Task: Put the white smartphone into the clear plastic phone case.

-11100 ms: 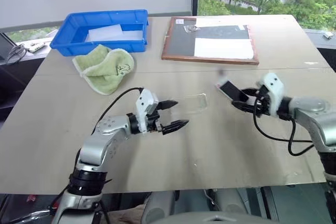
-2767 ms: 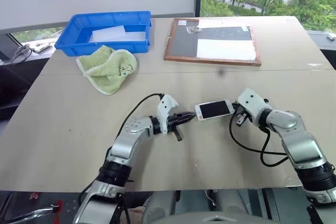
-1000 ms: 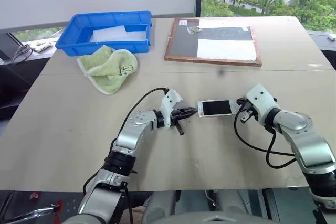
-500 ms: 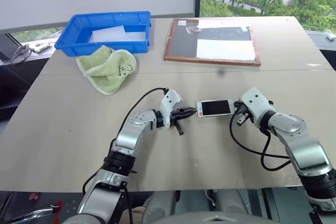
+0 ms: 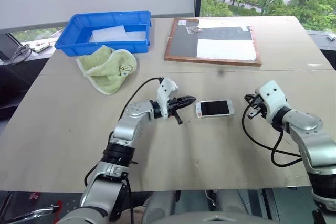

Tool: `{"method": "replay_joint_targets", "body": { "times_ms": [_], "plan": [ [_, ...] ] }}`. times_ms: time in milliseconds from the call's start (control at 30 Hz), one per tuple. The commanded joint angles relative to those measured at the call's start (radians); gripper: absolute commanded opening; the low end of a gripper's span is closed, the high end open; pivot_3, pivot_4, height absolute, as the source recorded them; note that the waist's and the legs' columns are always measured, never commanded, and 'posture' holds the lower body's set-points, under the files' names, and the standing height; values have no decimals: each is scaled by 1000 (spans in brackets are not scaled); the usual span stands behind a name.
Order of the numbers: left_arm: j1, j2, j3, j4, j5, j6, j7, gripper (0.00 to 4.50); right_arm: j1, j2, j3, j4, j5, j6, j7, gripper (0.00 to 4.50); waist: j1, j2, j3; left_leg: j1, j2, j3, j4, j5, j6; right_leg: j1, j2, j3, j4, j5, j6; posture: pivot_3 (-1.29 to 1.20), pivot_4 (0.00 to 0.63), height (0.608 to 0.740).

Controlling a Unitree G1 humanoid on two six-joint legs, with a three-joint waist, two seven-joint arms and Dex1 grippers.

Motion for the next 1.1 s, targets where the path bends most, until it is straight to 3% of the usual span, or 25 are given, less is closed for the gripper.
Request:
{"method": "replay_joint_targets", "body": {
  "times_ms": [33,233,700,900,1100],
  "plan": [
    [-35,-27,-40,13,18,-10,-9,13,-1,-5,-5,-61,18,-13,3,0,1,0,0,0,0,0,0,0,0,0,0,0,0,0,0,0,150,740],
    [-75,-51,-134,76,108,-17,-5,13,-3,16,39,-81,47,4,5,0,0,0,0,0,0,1,0,0,0,0,0,0,0,0,0,0,150,740],
    [-49,-30,-123,72,134,4,23,13,-19,40,220,79,22,193,-29,0,2,-3,-3,2,0,0,1,0,0,2,0,0,0,0,0,0,150,740],
    [-23,-36,-122,41,132,17,45,13,-25,102,178,142,60,328,-79,0,7,-11,-13,19,0,-7,-2,-1,0,21,0,-4,-4,-4,4,0,150,740],
    [-1,-44,-124,34,134,10,66,13,-16,157,197,185,69,370,-103,0,5,-15,-25,20,0,-10,-1,-1,0,23,-1,-4,-4,-6,0,0,150,740]
  ]
}}
